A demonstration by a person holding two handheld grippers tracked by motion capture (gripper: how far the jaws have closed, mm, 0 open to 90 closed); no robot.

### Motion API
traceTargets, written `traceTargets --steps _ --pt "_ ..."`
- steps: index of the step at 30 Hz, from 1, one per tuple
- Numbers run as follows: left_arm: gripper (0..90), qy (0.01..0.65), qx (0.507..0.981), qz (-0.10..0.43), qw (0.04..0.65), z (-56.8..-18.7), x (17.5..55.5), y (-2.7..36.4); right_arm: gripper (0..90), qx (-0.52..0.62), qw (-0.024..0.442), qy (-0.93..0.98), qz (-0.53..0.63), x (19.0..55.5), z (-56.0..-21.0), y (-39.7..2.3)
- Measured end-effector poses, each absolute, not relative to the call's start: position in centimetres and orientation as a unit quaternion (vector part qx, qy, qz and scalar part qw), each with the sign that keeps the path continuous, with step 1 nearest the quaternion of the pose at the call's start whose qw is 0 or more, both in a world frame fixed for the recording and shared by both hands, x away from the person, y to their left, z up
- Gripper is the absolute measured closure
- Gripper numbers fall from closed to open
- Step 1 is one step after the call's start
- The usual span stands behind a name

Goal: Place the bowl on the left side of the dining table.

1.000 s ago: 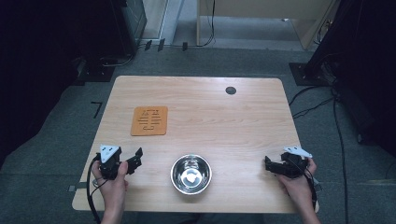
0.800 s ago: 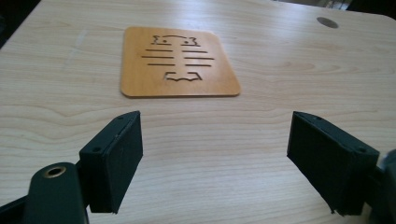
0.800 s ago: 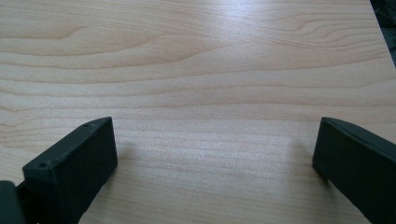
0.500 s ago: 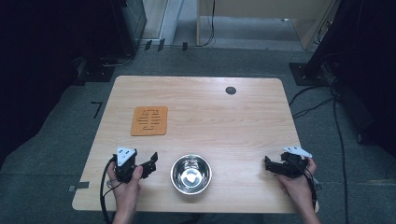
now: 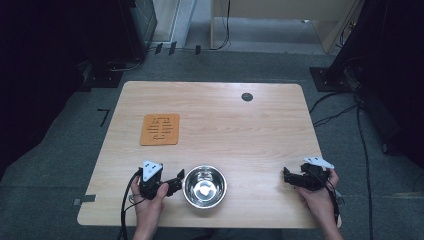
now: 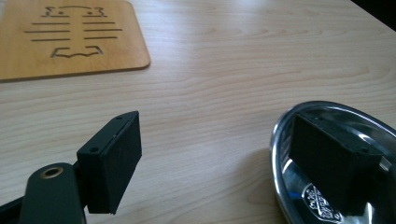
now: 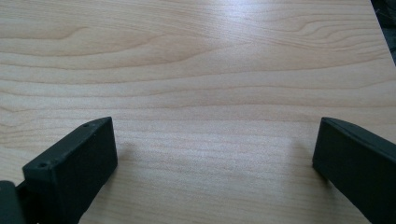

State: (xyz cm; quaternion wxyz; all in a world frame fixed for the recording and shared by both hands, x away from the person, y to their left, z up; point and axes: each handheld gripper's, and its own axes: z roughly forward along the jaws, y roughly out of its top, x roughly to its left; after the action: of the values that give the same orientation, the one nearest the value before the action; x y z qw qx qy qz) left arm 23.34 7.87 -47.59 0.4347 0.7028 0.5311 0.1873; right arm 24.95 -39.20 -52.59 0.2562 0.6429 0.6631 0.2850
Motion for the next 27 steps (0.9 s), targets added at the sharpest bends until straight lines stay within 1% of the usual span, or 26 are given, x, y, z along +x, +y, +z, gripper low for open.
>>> traceTargets --steps 7,9,17,18,19,20,21,22,25,26,27 --pt "17.0 0.520 0.719 0.163 0.432 -48.4 23.1 6.3 0.0 0.643 0.256 0.663 0.285 25.0 -52.6 -39.2" --pt "17.0 0.515 0.727 0.143 0.432 -48.7 23.1 5.6 0.0 0.643 0.256 0.663 0.285 25.0 -52.6 -39.2" --pt "17.0 0.504 0.744 0.104 0.427 -49.4 23.1 4.4 0.0 0.643 0.256 0.663 0.285 25.0 -52.6 -39.2" --pt "17.4 0.497 0.750 0.086 0.427 -49.6 23.1 4.2 0.0 0.643 0.256 0.663 0.285 25.0 -52.6 -39.2" --pt "19.4 0.496 0.753 0.079 0.426 -49.6 23.1 4.0 0.0 0.643 0.256 0.663 0.285 25.0 -52.6 -39.2" --pt "23.4 0.496 0.753 0.079 0.426 -49.6 23.1 4.0 0.0 0.643 0.256 0.663 0.285 25.0 -52.6 -39.2" --pt "23.4 0.492 0.758 0.073 0.423 -49.7 23.1 3.9 0.0 0.643 0.256 0.663 0.285 25.0 -52.6 -39.2" --pt "31.3 0.490 0.762 0.067 0.419 -49.9 23.0 3.6 0.0 0.643 0.256 0.663 0.285 25.0 -52.6 -39.2" --pt "46.5 0.495 0.764 0.066 0.409 -50.1 23.1 3.6 0.0 0.643 0.256 0.663 0.285 24.9 -52.6 -39.2" --pt "51.0 0.495 0.764 0.066 0.409 -50.1 23.1 3.6 0.0 0.643 0.256 0.663 0.285 24.9 -52.6 -39.2" --pt "51.0 0.499 0.763 0.062 0.407 -50.2 23.2 3.7 0.0 0.643 0.256 0.663 0.285 24.9 -52.6 -39.2"
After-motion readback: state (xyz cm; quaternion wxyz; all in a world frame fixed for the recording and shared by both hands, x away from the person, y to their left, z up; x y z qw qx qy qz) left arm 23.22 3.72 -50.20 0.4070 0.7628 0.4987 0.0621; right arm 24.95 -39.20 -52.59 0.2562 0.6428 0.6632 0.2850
